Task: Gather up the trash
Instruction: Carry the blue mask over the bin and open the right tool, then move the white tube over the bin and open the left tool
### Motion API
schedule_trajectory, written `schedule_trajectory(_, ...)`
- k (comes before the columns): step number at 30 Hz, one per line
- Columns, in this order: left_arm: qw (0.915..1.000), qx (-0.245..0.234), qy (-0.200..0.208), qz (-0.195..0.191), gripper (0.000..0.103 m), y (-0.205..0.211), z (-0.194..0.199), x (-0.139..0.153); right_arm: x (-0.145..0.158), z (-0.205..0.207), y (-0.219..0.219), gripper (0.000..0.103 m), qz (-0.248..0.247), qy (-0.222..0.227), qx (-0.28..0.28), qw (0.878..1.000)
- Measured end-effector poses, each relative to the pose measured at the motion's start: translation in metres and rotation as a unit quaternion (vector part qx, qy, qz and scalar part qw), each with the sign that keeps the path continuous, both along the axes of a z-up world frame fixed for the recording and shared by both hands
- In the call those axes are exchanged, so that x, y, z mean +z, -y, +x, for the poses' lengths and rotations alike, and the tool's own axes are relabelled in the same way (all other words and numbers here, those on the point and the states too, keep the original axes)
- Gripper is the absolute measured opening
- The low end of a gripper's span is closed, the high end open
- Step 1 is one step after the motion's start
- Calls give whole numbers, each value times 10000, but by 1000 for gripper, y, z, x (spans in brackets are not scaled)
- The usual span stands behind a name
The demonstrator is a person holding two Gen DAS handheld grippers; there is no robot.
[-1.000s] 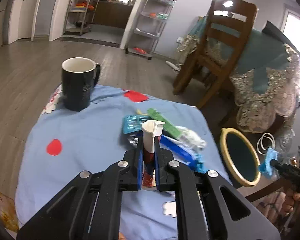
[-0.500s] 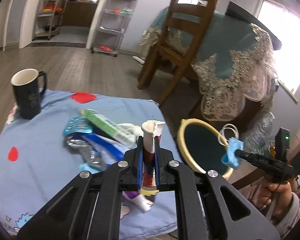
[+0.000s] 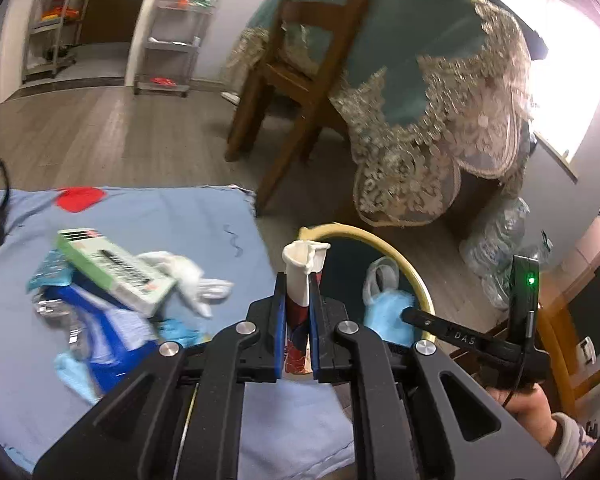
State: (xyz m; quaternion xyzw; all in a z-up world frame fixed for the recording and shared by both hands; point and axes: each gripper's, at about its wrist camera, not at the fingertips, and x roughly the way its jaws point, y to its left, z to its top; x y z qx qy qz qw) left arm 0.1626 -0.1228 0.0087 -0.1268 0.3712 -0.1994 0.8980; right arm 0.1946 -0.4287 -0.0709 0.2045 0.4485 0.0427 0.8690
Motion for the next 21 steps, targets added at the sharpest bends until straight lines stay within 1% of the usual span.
schedule_trajectory(1,10000,-54,-54,-8,8,10,6,-4,0,0,3,41,40,20,-56,10000)
schedule_trajectory(2,9999,-88,-90,-13,8,16,10,-6,1,-1,7,50,108,63,-123,9998)
schedule_trajectory(3,9998,-131,-143,-8,8,24,14,-10,1,-2,10,54,165,98,-156,9997)
schedule_trajectory(11,9978,-397,-499,154,9,80,46,-42,6,-11,34,64,582,479,-586,9954)
schedule_trajectory(16,9956,-551,-668,359,9,106,59,-61,4,-10,45,65,731,540,-753,9930)
schedule_trajectory(17,9951,-571,-691,412,10,109,60,-63,4,-10,46,65,741,543,-749,9929)
schedule_trajectory(18,9946,-593,-711,478,16,113,61,-66,5,-9,46,65,742,547,-741,9930)
schedule_trajectory(19,9943,-603,-720,500,27,115,62,-67,5,-9,46,65,741,552,-732,9930)
schedule_trajectory(20,9943,-606,-711,505,35,115,61,-67,5,-10,47,65,742,556,-725,9931)
schedule_trajectory(21,9946,-597,-679,508,52,115,60,-67,5,-10,47,65,747,557,-718,9931)
